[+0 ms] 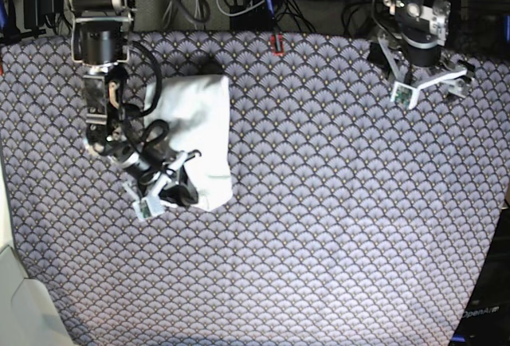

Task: Fold the T-shirt properly

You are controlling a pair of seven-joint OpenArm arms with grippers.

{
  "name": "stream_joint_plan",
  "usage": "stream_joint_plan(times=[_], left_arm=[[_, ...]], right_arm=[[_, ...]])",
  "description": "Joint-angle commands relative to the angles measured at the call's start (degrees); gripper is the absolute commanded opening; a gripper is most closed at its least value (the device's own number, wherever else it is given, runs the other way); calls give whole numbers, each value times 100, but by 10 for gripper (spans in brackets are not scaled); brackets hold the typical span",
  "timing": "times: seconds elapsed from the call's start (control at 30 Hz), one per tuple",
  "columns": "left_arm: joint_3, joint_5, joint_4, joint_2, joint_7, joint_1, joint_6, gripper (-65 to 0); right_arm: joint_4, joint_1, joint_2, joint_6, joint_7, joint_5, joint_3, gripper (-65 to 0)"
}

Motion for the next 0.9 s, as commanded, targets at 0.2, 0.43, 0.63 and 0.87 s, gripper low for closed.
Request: stream_joint_plan(times=[0.2, 0.43, 0.63, 0.87], left_arm=[[43, -118, 119, -7, -66, 4, 14, 0], [8, -1156, 119, -78, -22, 21, 6, 0], [17, -1630, 119, -157, -57, 21, -3, 0], [17, -2465, 111, -658, -13, 311, -3, 0]], right_arm=[[-49, 124, 77, 38, 237, 75, 20, -560], [1806, -711, 332, 38, 167, 84, 328, -560], [3722, -2065, 306, 38, -343, 84, 802, -560], [4900, -3727, 130, 38, -369, 102, 1637, -560]])
